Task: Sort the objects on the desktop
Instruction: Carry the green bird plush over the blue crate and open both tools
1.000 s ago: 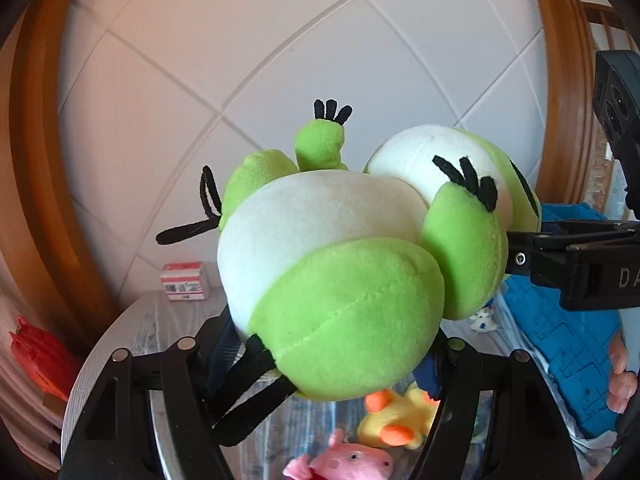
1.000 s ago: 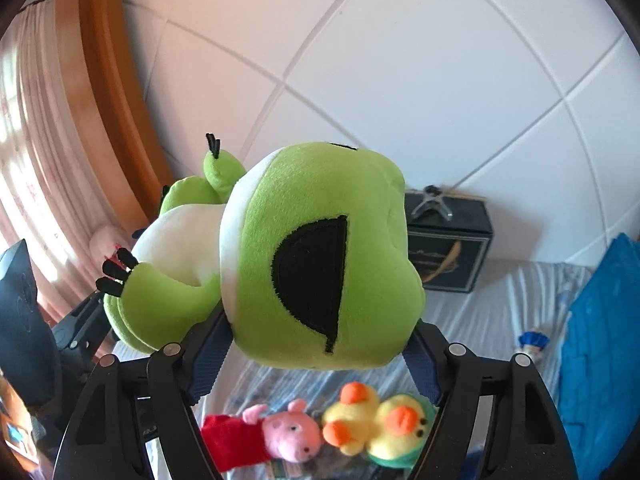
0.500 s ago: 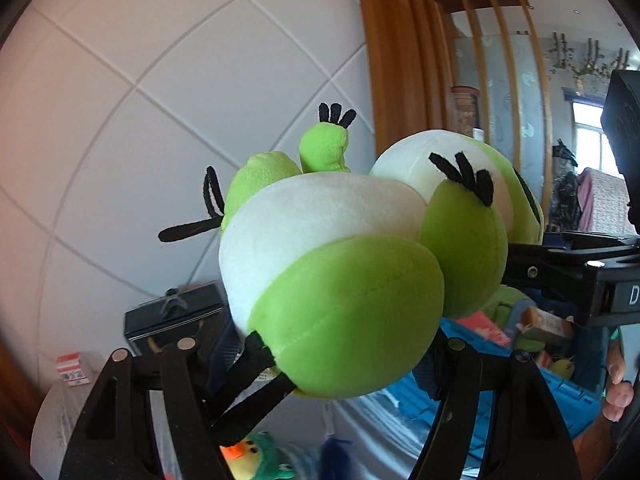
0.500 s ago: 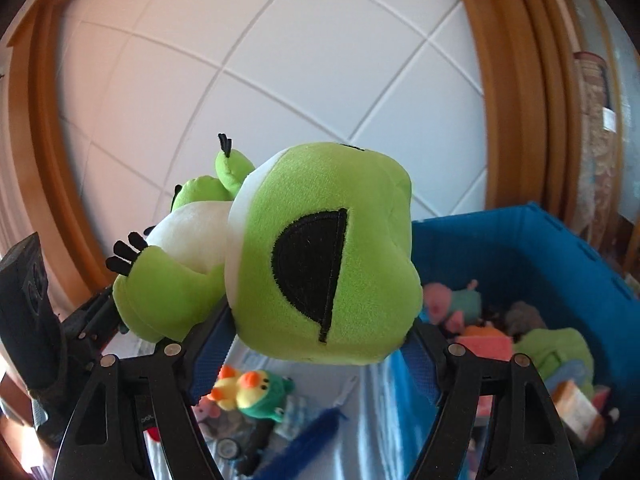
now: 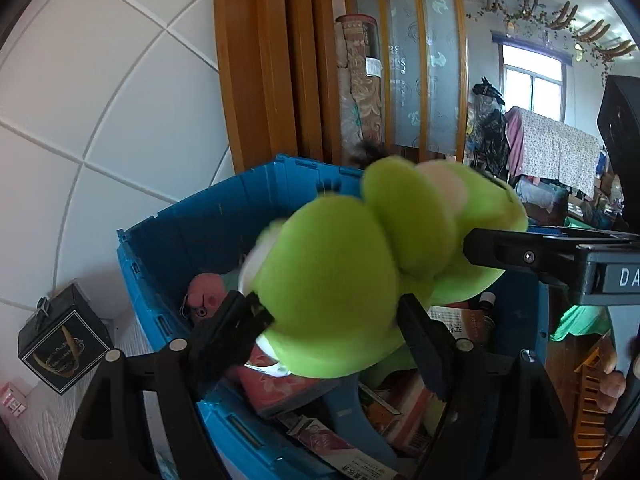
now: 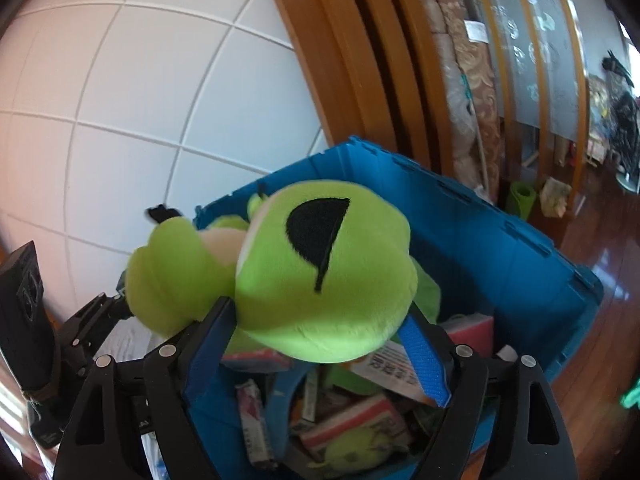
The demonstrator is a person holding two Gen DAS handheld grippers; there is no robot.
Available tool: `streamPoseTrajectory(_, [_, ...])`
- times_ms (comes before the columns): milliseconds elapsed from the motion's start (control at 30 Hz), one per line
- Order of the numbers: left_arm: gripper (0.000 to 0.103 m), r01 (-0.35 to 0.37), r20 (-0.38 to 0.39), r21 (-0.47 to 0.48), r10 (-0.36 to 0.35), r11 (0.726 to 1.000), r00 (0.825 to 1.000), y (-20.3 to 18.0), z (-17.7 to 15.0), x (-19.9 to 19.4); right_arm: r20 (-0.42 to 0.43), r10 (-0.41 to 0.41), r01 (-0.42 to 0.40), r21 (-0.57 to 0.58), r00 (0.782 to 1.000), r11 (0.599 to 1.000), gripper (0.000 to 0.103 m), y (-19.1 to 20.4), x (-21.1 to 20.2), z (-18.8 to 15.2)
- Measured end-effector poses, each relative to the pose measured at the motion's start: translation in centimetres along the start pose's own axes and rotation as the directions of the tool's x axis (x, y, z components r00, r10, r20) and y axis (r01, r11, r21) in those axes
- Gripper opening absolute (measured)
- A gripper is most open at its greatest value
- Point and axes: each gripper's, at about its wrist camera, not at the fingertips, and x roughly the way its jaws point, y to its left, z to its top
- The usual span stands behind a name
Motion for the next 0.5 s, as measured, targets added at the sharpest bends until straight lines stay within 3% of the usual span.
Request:
streamPoseTrajectory(67, [0.077, -0.018, -0.019, 0.025, 0.019, 1.000, 1.000, -1.0, 0.2, 1.0, -0.016, -0.002, 0.002, 0.018, 1.000, 1.000, 0.087, -1.8, 0.1, -0.3])
streamPoseTrajectory(167, [0.077, -0.024, -0.030, 0.030, 0.025, 0.999, 0.999, -2.6, 0.0, 1.6, -0.028, -0.010, 0.011, 0.034, 1.000, 0.999, 0.103, -3.4, 0.5, -0.6])
streamPoseTrajectory(267, [0.077, -0.035, -0.017, 0.017, 0.035, 0.999, 0.999, -2.1, -0.4, 0.2, -0.035, -0.021, 0.023, 0.034, 0.999, 0.999, 0.103, -4.5, 0.7, -1.0])
streamPoseTrajectory(500, [0.077, -0.059, 0.056, -0.048, 0.062, 0.997, 0.996, -0.6, -2.7, -3.5, -0.004, -0.068, 0.068, -0.045, 0.998, 0.997, 0.103, -2.6, 0.3, -2.0])
